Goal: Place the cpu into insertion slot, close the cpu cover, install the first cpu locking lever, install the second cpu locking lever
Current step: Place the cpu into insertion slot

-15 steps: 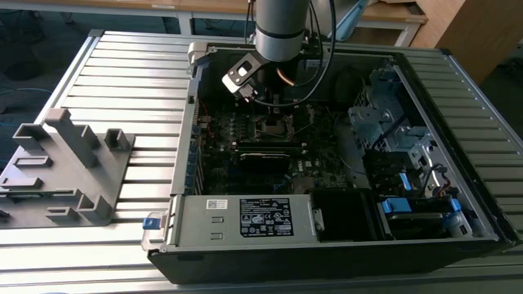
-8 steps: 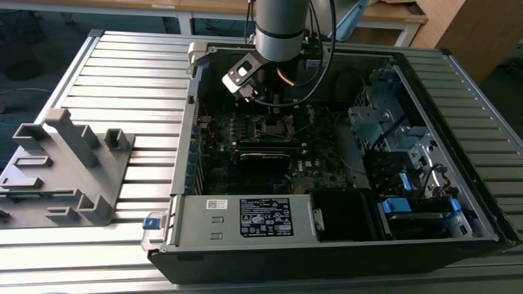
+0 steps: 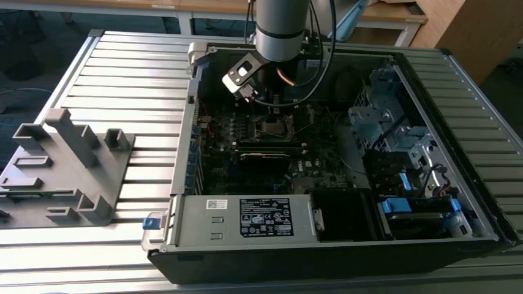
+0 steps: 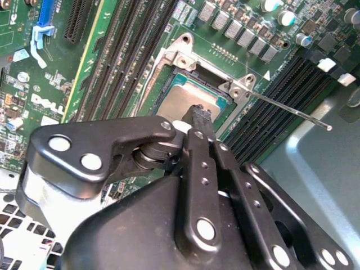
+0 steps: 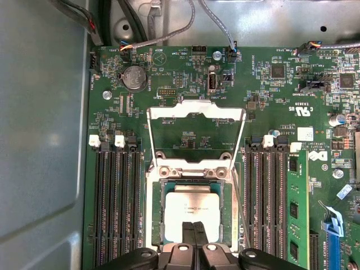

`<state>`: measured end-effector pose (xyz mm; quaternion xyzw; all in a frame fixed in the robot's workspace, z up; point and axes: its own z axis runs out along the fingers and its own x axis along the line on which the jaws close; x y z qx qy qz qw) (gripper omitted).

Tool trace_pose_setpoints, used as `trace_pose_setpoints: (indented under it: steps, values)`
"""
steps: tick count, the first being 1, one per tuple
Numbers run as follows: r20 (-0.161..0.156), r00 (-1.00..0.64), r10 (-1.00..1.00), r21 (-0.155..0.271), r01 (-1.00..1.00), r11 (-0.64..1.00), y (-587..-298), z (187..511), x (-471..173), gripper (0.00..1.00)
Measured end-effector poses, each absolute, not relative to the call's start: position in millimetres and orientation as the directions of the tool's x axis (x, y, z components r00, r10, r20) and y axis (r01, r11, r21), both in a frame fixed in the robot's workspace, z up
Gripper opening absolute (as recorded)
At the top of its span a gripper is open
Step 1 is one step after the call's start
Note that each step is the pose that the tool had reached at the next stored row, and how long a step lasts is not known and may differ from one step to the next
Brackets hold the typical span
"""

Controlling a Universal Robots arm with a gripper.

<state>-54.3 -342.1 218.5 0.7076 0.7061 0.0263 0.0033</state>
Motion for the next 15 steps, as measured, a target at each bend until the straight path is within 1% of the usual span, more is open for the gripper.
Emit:
trace_pose_setpoints:
  steps: [10,15]
  values:
    - [0.033,0.001,0.999,0.042,0.999,-0.003,-342.1,217.8,-52.2,0.11]
    - [0.033,0.001,0.999,0.042,0.999,-0.003,-342.1,211.8,-50.3,0.11]
